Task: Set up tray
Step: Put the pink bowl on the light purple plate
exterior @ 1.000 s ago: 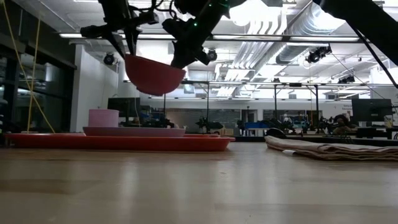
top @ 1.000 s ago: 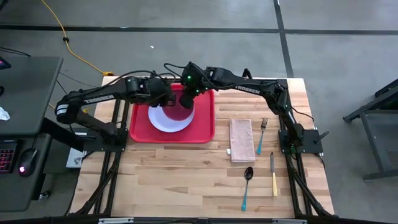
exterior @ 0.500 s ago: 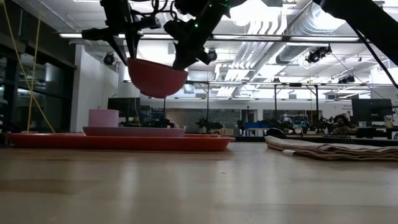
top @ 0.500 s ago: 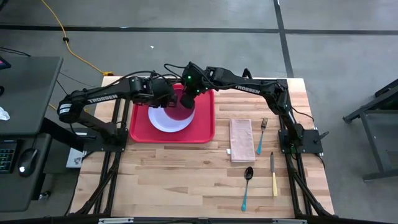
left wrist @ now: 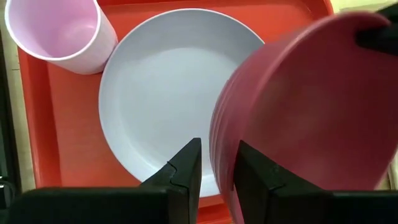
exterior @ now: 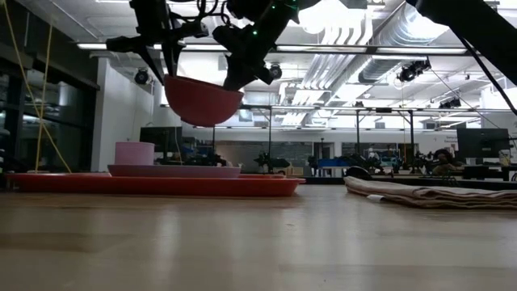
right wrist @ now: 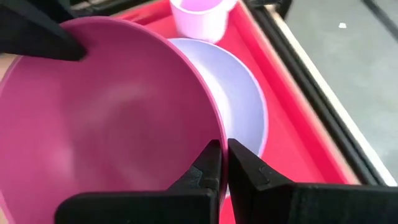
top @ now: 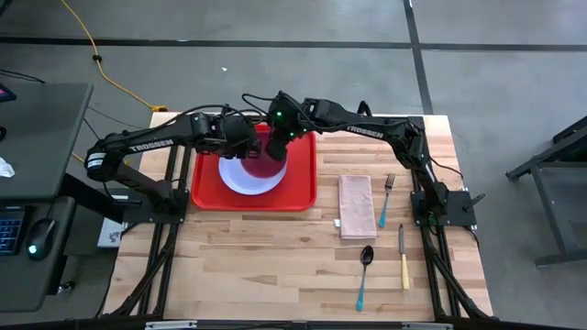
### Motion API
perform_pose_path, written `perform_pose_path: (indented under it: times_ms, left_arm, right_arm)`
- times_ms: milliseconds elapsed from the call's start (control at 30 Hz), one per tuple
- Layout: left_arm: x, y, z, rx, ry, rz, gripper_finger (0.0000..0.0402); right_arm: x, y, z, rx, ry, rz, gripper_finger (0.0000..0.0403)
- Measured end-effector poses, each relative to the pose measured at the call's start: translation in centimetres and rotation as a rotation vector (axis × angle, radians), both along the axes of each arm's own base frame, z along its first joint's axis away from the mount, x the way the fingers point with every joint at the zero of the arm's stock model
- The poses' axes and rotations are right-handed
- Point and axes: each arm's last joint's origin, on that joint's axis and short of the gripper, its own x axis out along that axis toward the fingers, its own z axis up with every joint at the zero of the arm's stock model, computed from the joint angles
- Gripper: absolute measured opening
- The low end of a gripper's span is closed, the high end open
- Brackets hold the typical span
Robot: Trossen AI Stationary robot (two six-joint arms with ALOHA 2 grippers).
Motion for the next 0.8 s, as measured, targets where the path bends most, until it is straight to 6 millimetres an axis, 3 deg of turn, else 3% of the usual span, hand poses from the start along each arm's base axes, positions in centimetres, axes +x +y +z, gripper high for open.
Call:
perform_pose_path:
  times_ms: [233,467,700,800]
  left_arm:
    - [-0.1,0.0,0.0,-0.001,0.016,0.001,0.0117]
    - [0.2,0.0,-0.5,-0.028,0.03,0.013,0.0115]
    - [0.5,0.0,-0.6,-0.037,0.02,-0.013,0.0049]
    - [0.4,0.0,-0.5,-0.038,0.023,-0.02,0.0044]
  right_arm:
    - [0.4,0.8,0.3,0.015,-0.034,0.033,0.0]
    - [0.6,1.7,2.3,-0.022,-0.084,0.061,0.0]
    - [0.4,1.5,2.8,-0.027,-0.081,0.059,0.0]
    - [0.4,1.6,2.8,-0.032,-0.077,0.054,0.0]
